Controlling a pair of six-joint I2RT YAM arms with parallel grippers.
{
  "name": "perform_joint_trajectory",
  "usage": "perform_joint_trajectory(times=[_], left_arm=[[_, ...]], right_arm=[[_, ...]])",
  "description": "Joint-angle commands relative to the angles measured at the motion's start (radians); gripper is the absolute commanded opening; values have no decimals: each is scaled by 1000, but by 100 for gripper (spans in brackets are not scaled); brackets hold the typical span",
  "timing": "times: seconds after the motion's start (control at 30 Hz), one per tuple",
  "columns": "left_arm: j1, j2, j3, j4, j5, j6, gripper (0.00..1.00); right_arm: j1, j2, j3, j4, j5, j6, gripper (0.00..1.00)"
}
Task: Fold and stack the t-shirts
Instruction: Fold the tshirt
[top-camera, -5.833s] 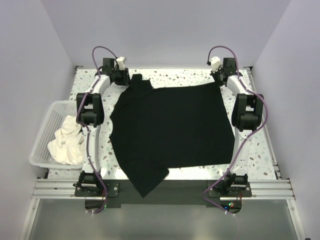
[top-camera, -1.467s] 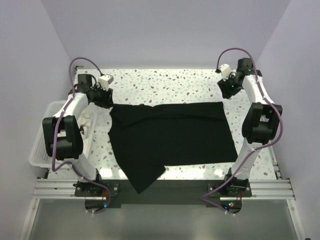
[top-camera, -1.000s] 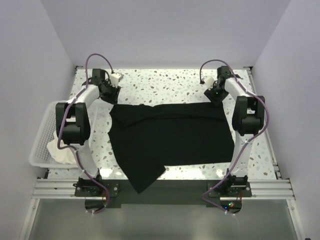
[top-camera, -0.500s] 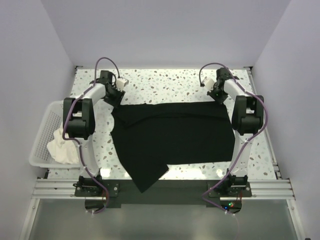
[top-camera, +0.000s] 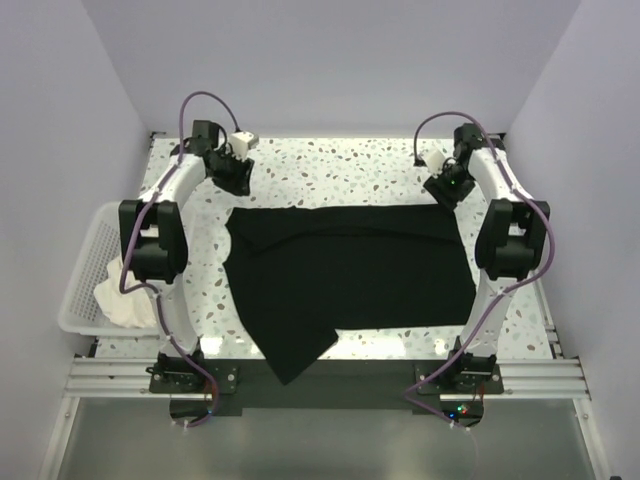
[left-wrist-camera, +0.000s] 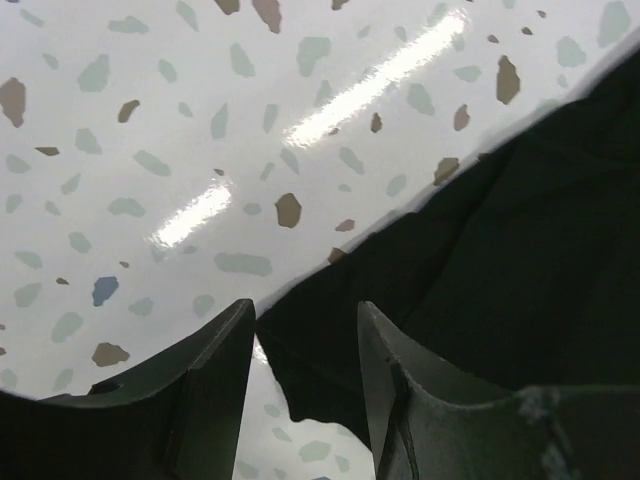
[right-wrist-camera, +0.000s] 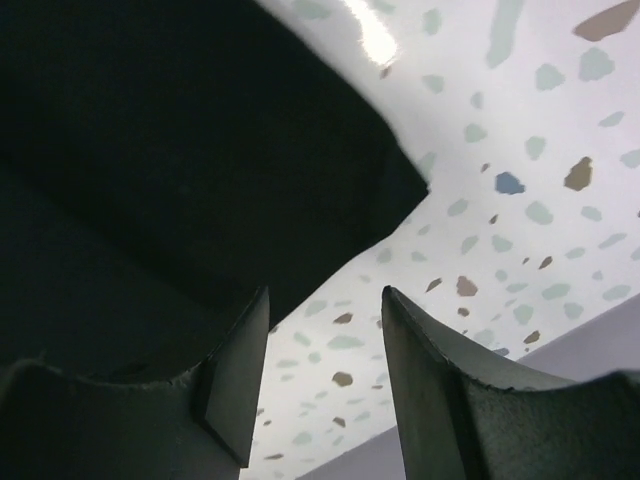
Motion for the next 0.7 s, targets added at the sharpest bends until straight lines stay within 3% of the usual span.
perform_joint_trajectory(times=[0.0,0.17,0.67], left_arm=[[0,-43,13,-114,102,-12,51],[-3,-31,-17,-182,116,17,56],[-9,6,-44,-259,65,74,50]], right_arm=[[3,-68,30,-232,-88,-119,53],[6,-58,-14,-311,-92,-165,60],[39,-26,-141,-151,41,-165,50]])
